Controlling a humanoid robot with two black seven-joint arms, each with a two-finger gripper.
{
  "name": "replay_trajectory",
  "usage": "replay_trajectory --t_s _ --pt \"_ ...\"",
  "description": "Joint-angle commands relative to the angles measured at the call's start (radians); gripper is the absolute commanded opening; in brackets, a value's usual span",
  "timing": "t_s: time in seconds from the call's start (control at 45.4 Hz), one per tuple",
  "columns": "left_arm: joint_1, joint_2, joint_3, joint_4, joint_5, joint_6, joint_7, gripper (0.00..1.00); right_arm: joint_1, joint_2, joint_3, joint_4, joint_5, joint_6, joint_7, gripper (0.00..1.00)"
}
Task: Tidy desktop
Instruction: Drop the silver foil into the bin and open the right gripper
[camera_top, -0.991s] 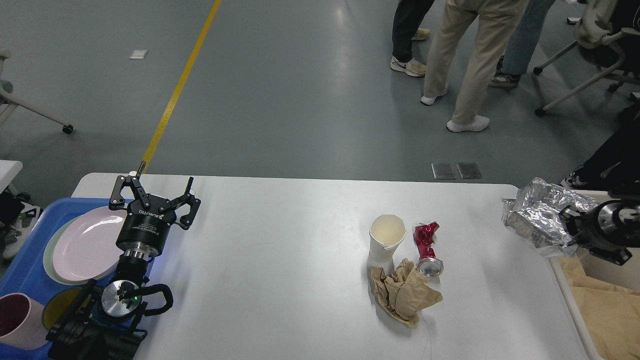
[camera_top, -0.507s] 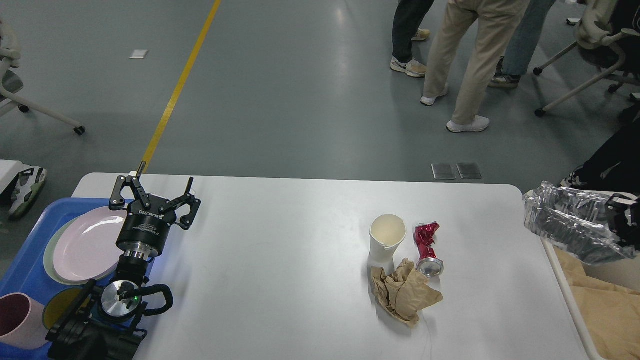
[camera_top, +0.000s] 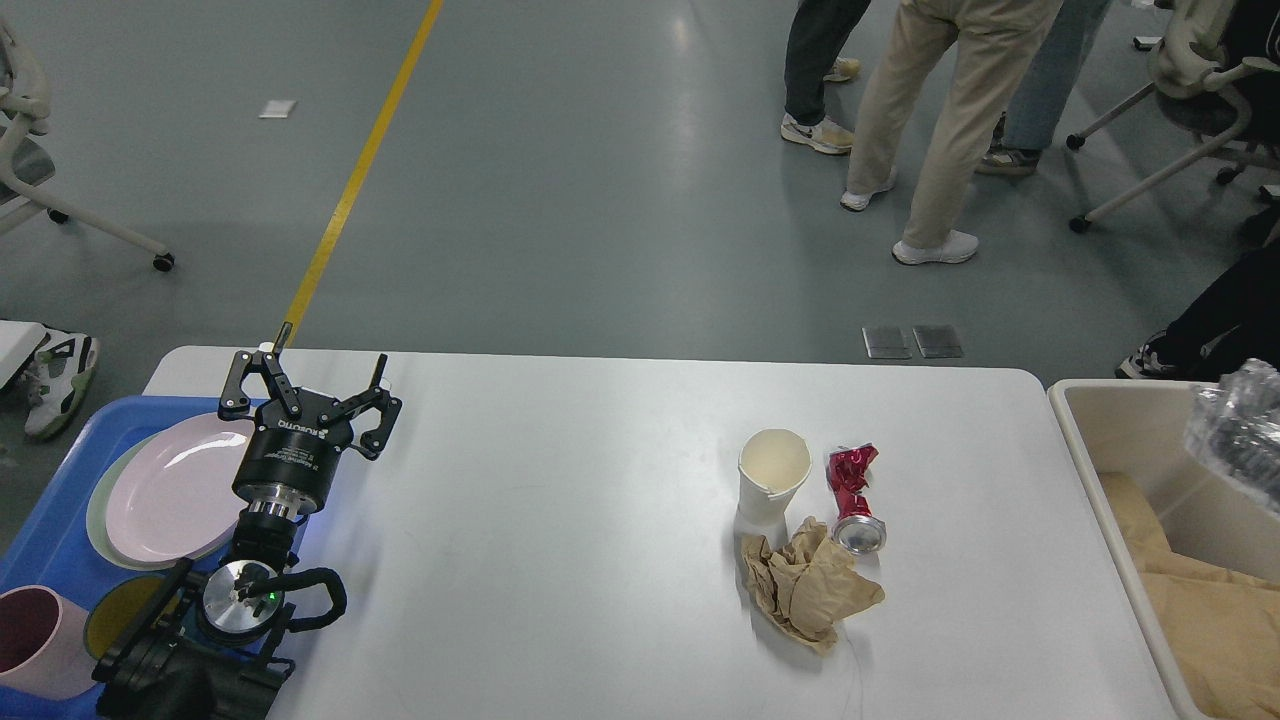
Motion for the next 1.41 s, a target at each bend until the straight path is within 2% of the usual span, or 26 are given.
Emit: replay_trajectory --t_s 0.0,0.22,0.352,0.462,0.529,0.639,0.771,0.925,1.189,1.211,1.233,1.255,1.277,1.299,1.387 --pt "0.002 0.000 0.000 0.000 0.000 0.000 0.000 0.97 -0.196 -0.065 0.119 -0.167 -0.007 -0.009 0.007 0.00" --pt "0.002 0.000 0.000 0.000 0.000 0.000 -0.001 0.97 -0.688 -0.030 0.492 -0.474 -0.007 -0.027 0.015 0.00" --pt "0.002 0.000 0.001 0.000 0.000 0.000 0.000 0.97 -0.996 0.059 0.733 -0.693 -0.007 -0.050 0.015 0.00" --pt "0.002 0.000 0.000 0.000 0.000 0.000 -0.001 0.97 -1.213 0.177 0.869 -0.883 -0.007 -0.091 0.016 0.00" --pt "0.000 0.000 0.000 0.000 0.000 0.000 0.000 0.97 -1.305 0.247 0.909 -0.994 -0.007 -0.140 0.019 0.00" --pt "0.000 0.000 0.000 0.000 0.000 0.002 -0.001 0.97 -1.432 0.379 0.919 -1.136 -0.005 -0.284 0.025 0.00" --pt "0.000 0.000 0.000 0.000 0.000 0.000 -0.001 0.97 -1.511 0.482 0.916 -1.201 -0.005 -0.378 0.033 0.00" --pt "0.000 0.000 0.000 0.000 0.000 0.000 -0.001 0.97 -1.529 0.524 0.917 -1.201 -0.005 -0.426 0.033 0.00" --pt "0.000 0.000 0.000 0.000 0.000 0.000 -0.001 0.97 -1.531 0.528 0.919 -1.201 0.004 -0.437 0.030 0.00" --pt "0.000 0.000 0.001 0.000 0.000 0.000 -0.001 0.97 -1.531 0.525 0.917 -1.201 0.004 -0.441 0.030 0.11" --pt "0.000 0.000 0.000 0.000 0.000 0.002 -0.001 0.97 -1.531 0.524 0.916 -1.201 0.006 -0.443 0.032 0.27" --pt "0.000 0.000 0.000 0.000 0.000 0.000 -0.001 0.97 -1.531 0.519 0.916 -1.201 0.006 -0.455 0.032 0.72" --pt "0.000 0.000 0.000 0.000 0.000 0.000 -0.001 0.97 -1.531 0.519 0.914 -1.201 0.004 -0.466 0.032 0.88" --pt "0.000 0.000 0.000 0.000 0.000 0.000 -0.001 0.97 -1.531 0.519 0.914 -1.201 0.004 -0.476 0.032 0.99" --pt "0.000 0.000 0.000 0.000 0.000 0.000 -0.001 0.97 -1.532 0.519 0.917 -1.197 0.006 -0.484 0.032 1.00"
